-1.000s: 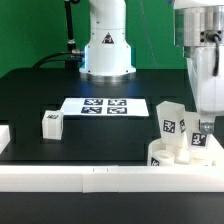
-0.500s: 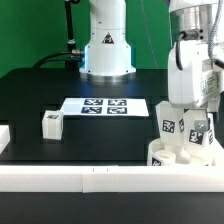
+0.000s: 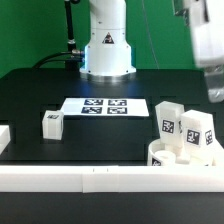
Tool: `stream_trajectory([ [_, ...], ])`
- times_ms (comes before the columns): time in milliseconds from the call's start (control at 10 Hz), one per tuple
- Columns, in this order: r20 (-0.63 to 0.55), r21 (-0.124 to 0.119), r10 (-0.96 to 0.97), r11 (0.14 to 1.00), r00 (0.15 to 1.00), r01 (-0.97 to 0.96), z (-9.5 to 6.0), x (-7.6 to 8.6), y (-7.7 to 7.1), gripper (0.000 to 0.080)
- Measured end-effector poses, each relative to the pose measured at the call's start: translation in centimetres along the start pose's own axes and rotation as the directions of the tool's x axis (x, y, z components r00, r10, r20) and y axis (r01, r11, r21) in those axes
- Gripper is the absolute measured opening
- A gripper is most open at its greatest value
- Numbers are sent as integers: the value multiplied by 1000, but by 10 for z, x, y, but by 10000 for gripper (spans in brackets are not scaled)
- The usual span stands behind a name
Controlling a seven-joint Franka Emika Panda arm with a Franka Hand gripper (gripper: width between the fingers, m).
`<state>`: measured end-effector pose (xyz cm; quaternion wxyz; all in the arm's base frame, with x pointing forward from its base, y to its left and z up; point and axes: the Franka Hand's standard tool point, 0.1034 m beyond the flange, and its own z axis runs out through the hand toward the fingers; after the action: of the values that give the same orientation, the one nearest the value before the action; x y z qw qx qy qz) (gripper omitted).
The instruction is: Assemble stool
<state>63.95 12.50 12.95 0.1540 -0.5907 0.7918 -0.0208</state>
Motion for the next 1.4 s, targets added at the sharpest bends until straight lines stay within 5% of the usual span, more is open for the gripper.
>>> stream_trajectory([
  [300,-13,-9,-300,954,954,300,7,6,2,649],
  [500,-17,-17,-529,848,848,529,7,7,2,649],
  [900,-8,-101,-957,290,291,952,14,8,2,649],
  [1200,2,-110,-997,73,74,991,14,12,-2,649],
  [1400,45,-127,-963,-270,-266,954,15,19,-2,649],
])
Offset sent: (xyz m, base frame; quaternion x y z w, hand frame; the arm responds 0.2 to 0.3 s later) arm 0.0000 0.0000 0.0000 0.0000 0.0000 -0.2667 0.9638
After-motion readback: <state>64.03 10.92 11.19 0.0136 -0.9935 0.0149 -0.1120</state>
